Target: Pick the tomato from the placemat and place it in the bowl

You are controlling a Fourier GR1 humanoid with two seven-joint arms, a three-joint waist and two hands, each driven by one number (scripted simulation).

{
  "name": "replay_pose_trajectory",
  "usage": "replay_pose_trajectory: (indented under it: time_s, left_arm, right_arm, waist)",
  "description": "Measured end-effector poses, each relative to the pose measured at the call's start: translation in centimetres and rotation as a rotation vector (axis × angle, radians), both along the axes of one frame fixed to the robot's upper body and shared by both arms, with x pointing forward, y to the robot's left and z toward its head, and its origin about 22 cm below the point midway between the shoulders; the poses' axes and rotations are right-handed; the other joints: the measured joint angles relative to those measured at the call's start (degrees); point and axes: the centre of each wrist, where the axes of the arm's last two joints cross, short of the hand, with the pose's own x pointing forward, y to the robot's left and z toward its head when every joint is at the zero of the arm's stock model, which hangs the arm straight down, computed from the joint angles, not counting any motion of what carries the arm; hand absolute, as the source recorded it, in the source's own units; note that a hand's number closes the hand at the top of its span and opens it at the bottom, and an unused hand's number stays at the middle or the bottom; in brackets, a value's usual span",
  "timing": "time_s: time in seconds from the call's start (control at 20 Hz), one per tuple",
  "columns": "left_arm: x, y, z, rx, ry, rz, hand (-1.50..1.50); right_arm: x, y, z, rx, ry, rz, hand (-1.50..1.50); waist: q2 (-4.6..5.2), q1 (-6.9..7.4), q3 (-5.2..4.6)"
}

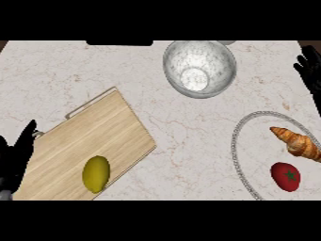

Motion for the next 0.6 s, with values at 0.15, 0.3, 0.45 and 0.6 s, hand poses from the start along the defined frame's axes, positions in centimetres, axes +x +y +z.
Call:
replay_pose_trajectory:
  time_s: [0.15,0.3,0.45,0.6]
  left_arm:
    - [1.4,-1.1,1.3,-0.055,-0.104,-0.037,0.0]
    - [3.2,-2.8,4.2,-0.132,-0.293,-0.112,0.0]
    - [4.2,-4.1,5.9,-0.205,-0.401,-0.16,0.0]
    - [4.7,-4.6,6.6,-0.269,-0.472,-0.201,0.0]
  right_arm:
    - [-0.1,-0.2,-0.6,0.032,0.054,0.086,-1.5]
    - [-0.9,0.1,-2.9,0.107,0.151,0.233,-1.5]
    - [-1.8,-2.7,-2.7,-0.154,0.189,0.16,-1.5]
    - [-2.8,-5.2,-6.0,-0.164,0.204,0.109,-1.5]
  waist:
    - [0.0,0.1,0.85]
    - [-0.18,0.14,1.3]
    - [-0.23,-0.42,1.22]
    - [0.06,0.0,1.5]
